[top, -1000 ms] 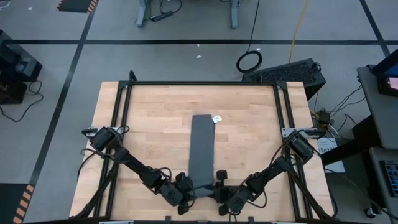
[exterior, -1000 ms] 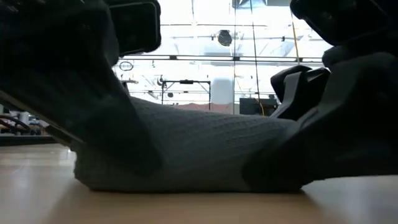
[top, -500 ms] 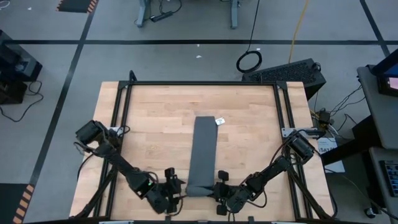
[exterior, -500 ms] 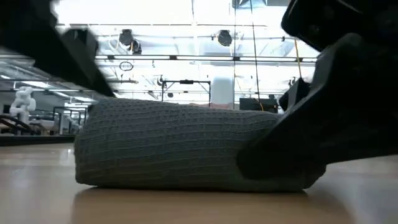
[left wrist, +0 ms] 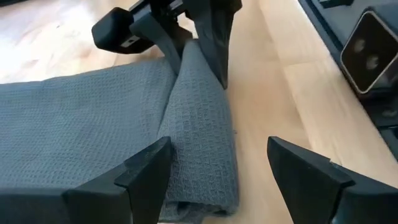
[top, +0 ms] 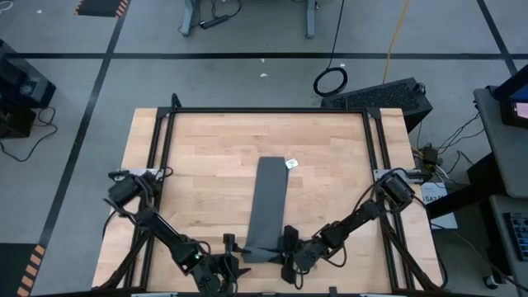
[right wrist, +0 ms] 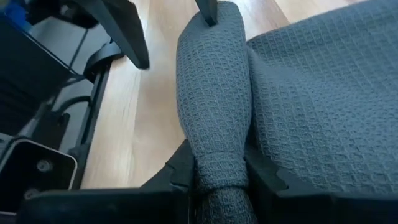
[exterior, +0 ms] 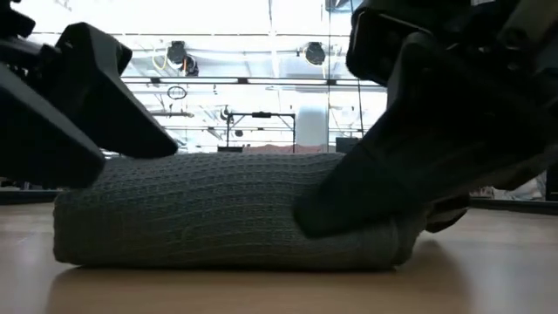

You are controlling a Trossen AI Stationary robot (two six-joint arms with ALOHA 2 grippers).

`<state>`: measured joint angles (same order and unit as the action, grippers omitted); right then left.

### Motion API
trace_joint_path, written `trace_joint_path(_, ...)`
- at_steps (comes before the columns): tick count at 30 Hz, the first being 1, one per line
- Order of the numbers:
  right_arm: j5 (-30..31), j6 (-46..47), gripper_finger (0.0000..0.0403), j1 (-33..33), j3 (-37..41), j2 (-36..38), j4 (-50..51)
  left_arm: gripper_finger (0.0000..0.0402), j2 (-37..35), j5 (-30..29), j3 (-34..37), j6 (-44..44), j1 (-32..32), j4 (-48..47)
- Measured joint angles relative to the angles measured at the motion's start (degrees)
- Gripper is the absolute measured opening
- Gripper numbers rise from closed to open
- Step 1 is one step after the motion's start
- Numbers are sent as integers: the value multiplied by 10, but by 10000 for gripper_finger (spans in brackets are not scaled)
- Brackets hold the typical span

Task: Roll towel into tight, uniform cylinder
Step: Roll the towel

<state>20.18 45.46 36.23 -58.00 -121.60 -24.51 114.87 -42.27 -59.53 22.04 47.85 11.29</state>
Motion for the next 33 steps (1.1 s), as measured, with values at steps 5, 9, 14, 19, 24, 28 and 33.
trace_joint_path(5,-29,24,68,-7,0,0,-5,270,15,-2,0,-2,0,2)
trace_joint_path(9,-34,21,68,-9,1,0,-11,270,25,-3,0,-3,-2,-4)
trace_joint_path(14,-47,21,68,-11,1,0,-11,267,37,1,-1,-1,-9,-12)
trace_joint_path(19,-54,19,68,-11,1,0,-13,201,38,17,-2,28,-17,-12)
trace_joint_path(24,-56,13,73,-11,1,2,-14,58,38,21,-2,57,-17,-12)
trace_joint_path(28,-57,-12,107,-8,1,18,-4,34,37,29,-3,90,-17,-17)
trace_joint_path(33,-60,-77,184,12,4,55,63,48,38,43,-3,130,-19,-19)
